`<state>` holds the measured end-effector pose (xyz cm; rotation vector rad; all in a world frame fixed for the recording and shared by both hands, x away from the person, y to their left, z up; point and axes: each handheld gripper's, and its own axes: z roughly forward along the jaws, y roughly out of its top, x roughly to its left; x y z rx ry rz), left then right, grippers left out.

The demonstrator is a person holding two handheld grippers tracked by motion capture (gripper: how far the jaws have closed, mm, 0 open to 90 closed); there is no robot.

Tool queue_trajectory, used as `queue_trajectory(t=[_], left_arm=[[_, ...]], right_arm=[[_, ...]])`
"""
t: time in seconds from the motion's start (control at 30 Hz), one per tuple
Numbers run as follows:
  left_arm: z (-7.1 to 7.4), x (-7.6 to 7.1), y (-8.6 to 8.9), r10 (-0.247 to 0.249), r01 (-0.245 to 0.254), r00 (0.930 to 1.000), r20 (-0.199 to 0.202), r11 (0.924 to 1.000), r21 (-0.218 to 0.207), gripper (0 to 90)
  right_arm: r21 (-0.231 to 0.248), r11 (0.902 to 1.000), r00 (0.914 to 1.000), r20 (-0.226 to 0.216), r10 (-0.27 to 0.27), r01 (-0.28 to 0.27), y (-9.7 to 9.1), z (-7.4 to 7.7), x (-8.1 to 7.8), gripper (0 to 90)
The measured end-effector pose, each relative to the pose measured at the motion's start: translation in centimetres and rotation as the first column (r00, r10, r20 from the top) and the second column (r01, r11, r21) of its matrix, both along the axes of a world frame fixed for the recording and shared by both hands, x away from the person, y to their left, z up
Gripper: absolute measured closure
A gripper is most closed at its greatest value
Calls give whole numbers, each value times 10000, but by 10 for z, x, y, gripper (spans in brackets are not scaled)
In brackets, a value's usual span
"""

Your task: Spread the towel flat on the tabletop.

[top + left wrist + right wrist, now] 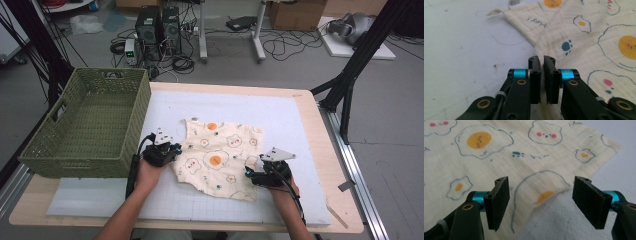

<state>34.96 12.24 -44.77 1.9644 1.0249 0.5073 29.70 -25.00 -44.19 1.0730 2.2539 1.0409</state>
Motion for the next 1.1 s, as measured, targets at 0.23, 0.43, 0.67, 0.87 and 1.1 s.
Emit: queue_trajectory(t=[0.23,0.43,0.67,0.87,1.1], left_arm=[[-1,1,4,202,-209,9997,-160,9989,-419,594],[5,-9,9,-135,121,9995,-280,9987,-503,459],[5,-31,14,-1063,1033,9940,-268,9901,-953,479],[8,-49,18,-2088,2022,9775,-283,9673,-1531,530],[5,-53,4,-2879,2800,9568,-402,9498,-1395,546]], right_arm=[[408,9989,9967,-770,242,-211,0,-8,5,569],[-842,9950,9986,91,-528,534,-3,-3,3,849],[-1183,9836,9903,430,-1322,1365,-19,-1,0,661],[-379,9951,9937,677,-891,918,-24,7,-8,538],[-241,9988,9980,476,-425,437,-23,5,-11,512]])
